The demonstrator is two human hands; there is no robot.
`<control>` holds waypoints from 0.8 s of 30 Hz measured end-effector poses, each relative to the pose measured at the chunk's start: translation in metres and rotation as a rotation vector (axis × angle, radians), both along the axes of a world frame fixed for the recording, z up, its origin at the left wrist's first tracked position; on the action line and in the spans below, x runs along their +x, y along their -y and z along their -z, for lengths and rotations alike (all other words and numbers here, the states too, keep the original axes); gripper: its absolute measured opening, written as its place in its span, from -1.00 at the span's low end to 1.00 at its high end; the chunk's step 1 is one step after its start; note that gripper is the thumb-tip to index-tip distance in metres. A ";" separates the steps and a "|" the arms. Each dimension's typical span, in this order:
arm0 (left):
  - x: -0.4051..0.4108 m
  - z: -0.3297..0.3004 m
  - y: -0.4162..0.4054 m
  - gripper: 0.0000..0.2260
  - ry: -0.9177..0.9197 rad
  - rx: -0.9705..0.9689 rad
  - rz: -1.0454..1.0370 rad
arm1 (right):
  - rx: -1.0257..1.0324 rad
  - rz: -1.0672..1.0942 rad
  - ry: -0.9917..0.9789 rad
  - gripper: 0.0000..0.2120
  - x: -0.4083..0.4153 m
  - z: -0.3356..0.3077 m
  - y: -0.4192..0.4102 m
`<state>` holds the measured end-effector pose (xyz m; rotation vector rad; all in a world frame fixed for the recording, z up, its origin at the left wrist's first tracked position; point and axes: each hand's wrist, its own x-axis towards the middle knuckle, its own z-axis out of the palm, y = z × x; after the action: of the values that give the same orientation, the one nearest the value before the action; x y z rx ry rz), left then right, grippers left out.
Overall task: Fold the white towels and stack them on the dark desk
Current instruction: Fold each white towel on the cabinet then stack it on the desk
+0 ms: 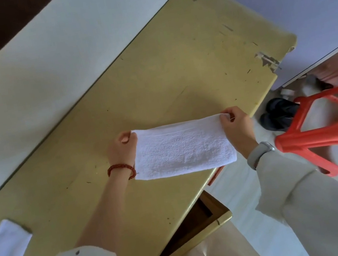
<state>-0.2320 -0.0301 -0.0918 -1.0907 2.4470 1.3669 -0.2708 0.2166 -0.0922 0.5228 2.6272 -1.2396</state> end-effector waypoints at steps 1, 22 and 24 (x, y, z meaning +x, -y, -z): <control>-0.001 0.003 0.000 -0.92 0.003 -0.012 -0.011 | 0.019 0.001 -0.011 -0.84 -0.001 0.002 0.000; 0.005 0.021 0.001 -0.75 -0.124 -0.506 0.261 | 0.484 -0.252 -0.385 -0.78 0.005 0.017 0.013; 0.004 0.025 -0.002 -0.79 -0.255 -0.585 0.418 | 0.477 -0.408 -0.485 -0.79 0.003 0.016 0.027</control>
<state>-0.2280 -0.0286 -0.1167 -0.4310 3.1314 0.7161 -0.2675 0.1895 -0.1082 -0.2988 3.2184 -0.6716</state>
